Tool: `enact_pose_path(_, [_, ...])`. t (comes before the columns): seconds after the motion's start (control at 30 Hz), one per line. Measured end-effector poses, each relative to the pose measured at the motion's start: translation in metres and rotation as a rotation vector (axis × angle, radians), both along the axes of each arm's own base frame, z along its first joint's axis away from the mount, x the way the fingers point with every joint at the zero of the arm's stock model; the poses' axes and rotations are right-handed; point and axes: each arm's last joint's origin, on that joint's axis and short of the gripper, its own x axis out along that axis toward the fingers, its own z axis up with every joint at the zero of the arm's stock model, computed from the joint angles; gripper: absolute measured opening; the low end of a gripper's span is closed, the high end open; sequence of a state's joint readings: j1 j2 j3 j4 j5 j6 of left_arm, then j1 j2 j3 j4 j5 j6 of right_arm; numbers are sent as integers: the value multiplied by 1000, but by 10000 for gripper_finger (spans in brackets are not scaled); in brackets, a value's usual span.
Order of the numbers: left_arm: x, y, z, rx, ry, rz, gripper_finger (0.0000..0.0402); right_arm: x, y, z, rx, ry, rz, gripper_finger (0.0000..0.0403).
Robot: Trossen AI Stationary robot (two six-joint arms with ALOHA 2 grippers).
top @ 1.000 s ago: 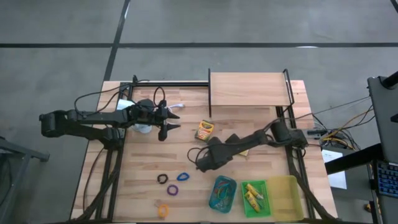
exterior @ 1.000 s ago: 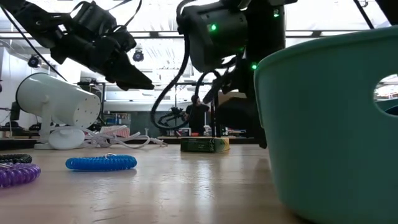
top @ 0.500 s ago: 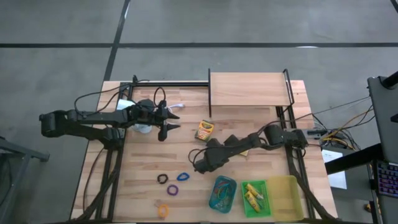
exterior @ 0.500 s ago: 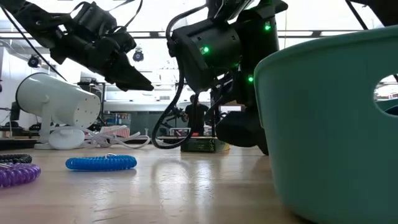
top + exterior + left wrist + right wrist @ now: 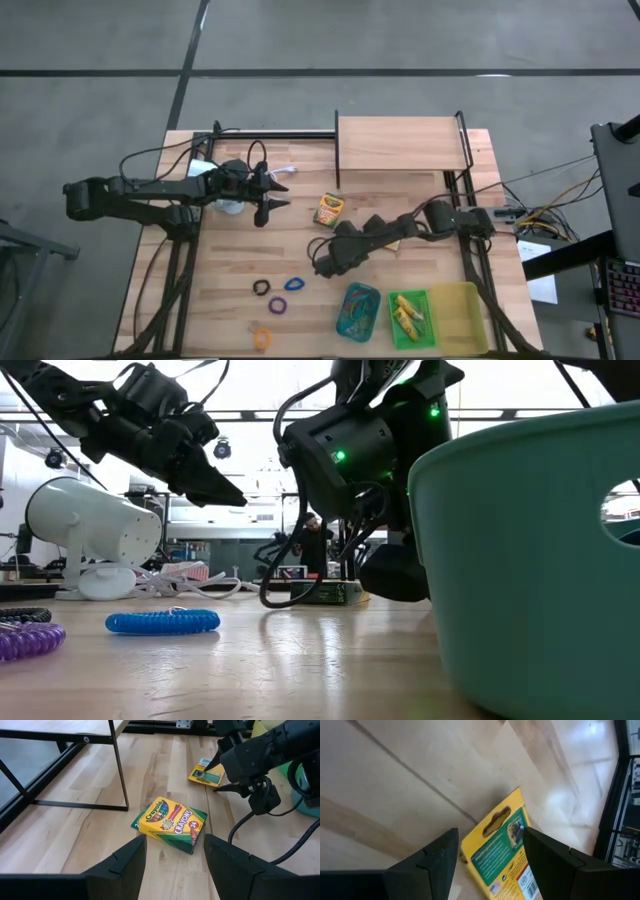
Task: Pick & Place Office Desk Supplies
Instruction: Put the crayon box into the green bin
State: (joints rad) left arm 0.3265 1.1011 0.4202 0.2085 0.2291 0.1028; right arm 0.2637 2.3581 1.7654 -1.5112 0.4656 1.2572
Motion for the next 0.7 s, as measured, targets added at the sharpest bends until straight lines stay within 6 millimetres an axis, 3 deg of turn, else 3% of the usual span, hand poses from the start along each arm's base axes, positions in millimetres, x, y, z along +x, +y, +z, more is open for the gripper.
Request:
enact_pose_path(0.37, [0,0,0,0,1,0,203,0,-2,-1,-6,1,-1,219])
enact_pose_path(0.7, [0,0,0,0,1,0,203,-2,-2,-4,-3,10,-4,180])
